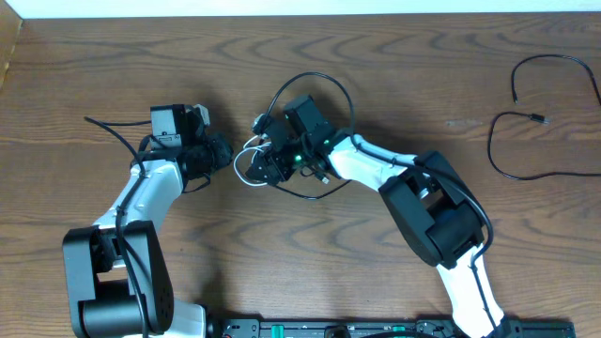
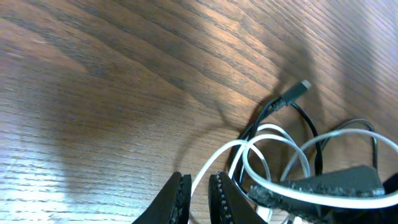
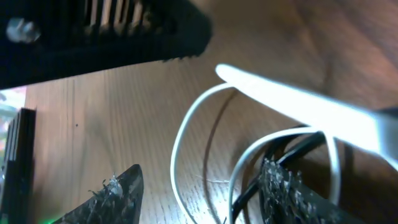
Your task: Untangle cables
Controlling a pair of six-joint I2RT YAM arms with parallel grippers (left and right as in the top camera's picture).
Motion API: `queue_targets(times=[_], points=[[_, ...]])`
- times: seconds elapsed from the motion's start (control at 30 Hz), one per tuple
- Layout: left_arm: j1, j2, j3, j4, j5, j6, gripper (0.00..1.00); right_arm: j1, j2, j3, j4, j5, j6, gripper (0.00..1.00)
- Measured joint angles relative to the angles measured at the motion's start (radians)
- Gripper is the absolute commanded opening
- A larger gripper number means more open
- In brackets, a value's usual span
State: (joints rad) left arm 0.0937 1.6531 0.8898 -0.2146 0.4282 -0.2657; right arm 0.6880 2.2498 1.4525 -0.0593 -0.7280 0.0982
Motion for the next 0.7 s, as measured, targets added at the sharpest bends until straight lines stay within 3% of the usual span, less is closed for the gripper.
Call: queue_targets(times=[0.33,0.5,0.63,0.7], points=[[0.000,0.000,0.000,-0.018,-0.116,-0.024,0.17,0.045,0.000,0.000,-0.005,0.014,-0.044,0.61],[0.000,0.000,0.000,-0.025,-0.173,-0.060,0.17,0.064,0.000,0.002,-0.012,0.026,-0.131,0.61],[0.000,0.000,0.000,-0.025,-0.190,-0.076,0.17,0.075,0.000,0.058,-0.115,0.027,-0.163,0.65],[0.000,0.000,0.000,-0.025,-0.195,-0.077,0.22,0.080,0.000,0.121,-0.185,0.042,-0.181,0.70]])
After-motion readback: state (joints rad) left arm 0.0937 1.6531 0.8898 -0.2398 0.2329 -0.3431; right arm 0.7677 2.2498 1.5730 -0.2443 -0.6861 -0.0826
